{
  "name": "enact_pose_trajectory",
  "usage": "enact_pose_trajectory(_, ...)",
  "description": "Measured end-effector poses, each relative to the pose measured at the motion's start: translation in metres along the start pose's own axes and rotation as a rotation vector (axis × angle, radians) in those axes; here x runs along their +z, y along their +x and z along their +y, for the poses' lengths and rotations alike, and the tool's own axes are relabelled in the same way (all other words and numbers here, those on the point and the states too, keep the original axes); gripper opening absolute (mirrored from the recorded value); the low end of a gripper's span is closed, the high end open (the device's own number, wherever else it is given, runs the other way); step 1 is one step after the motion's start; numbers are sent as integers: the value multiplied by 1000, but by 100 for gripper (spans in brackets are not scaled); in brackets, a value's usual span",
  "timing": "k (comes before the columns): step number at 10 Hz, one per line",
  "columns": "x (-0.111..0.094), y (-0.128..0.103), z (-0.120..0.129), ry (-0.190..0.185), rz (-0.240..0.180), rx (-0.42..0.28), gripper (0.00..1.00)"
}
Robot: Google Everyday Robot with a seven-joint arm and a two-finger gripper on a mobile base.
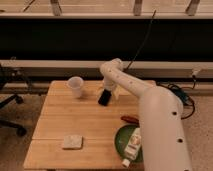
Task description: Place the eraser on the white sponge
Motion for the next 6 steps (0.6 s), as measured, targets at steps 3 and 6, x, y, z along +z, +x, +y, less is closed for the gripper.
enact_pose_trajectory(3,2,-3,-3,-31,-1,-26,80)
enact_pose_trajectory(6,6,-7,-4,-73,-4,-59,80)
